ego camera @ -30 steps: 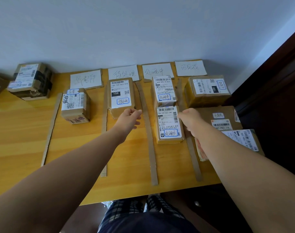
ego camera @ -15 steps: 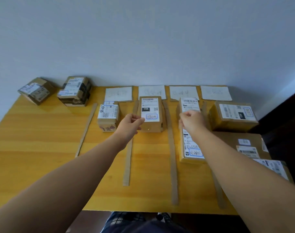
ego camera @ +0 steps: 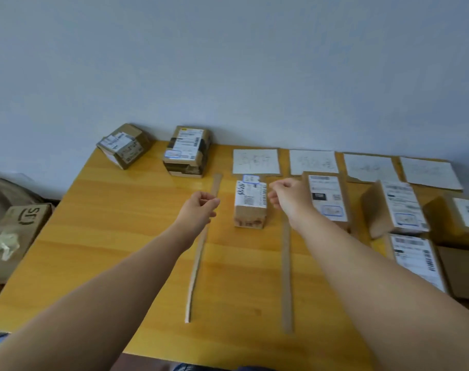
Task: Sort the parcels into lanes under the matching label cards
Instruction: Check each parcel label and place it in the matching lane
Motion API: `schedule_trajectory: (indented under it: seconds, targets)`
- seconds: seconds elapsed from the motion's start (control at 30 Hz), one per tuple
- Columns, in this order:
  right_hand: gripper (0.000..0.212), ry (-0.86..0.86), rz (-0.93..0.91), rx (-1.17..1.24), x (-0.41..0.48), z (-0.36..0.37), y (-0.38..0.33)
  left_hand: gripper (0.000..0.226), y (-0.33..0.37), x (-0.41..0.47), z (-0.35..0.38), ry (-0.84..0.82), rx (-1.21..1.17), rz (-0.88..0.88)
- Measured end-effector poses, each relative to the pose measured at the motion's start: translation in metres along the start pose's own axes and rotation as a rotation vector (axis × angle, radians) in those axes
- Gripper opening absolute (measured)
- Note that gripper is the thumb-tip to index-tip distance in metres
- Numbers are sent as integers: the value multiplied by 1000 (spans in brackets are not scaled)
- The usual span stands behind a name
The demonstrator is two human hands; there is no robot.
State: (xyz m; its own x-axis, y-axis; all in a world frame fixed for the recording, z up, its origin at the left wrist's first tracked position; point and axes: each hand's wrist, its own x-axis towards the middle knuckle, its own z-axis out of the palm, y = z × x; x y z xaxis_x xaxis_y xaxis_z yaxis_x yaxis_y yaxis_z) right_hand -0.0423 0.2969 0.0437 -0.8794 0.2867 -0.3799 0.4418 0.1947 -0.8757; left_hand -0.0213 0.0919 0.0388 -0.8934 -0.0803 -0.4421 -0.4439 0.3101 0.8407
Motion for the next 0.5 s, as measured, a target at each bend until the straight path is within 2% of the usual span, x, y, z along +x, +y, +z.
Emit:
schedule_trajectory:
  seconds: [0.23, 0.5]
  targets:
    - [21, -85, -24, -25, 7, 124, -28, 17, -23, 48, -106, 37, 9, -45]
    - [15, -80, 23, -52, 21, 176, -34, 16, -42, 86, -159, 0, 3, -94]
